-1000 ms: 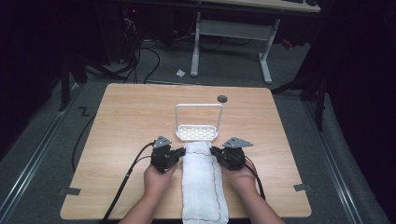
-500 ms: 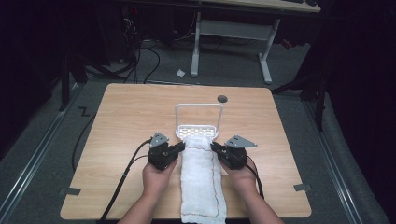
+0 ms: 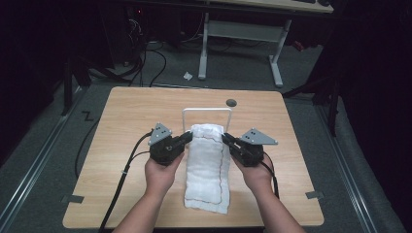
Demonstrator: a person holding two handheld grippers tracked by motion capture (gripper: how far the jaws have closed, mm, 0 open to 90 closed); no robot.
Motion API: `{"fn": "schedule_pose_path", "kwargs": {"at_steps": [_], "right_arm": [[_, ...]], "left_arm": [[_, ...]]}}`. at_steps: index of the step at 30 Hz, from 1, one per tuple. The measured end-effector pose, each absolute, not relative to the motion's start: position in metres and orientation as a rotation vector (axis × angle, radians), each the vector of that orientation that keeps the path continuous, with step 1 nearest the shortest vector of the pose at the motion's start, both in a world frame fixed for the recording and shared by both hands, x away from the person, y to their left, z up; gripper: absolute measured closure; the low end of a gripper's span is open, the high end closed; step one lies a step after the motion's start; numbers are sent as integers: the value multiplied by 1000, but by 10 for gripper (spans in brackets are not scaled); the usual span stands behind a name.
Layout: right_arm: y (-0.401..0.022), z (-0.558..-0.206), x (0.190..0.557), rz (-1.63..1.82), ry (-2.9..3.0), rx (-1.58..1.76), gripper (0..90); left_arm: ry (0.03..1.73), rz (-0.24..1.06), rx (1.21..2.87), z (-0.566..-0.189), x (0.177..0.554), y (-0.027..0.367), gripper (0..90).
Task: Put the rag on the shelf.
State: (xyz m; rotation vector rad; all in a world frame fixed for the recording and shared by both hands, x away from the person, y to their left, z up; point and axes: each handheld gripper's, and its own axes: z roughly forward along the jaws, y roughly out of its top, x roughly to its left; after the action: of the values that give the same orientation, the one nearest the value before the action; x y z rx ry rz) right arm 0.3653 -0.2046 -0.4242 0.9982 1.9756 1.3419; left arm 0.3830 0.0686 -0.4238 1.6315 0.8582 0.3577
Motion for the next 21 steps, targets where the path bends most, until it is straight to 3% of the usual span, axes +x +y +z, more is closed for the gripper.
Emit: {"fn": "schedule_pose_path", "kwargs": {"at_steps": [21], "right_arm": [[-199,-358,367,1428,1855,906,843]], "left_arm": [[748,490,1565,-352,380,73,870]]}}
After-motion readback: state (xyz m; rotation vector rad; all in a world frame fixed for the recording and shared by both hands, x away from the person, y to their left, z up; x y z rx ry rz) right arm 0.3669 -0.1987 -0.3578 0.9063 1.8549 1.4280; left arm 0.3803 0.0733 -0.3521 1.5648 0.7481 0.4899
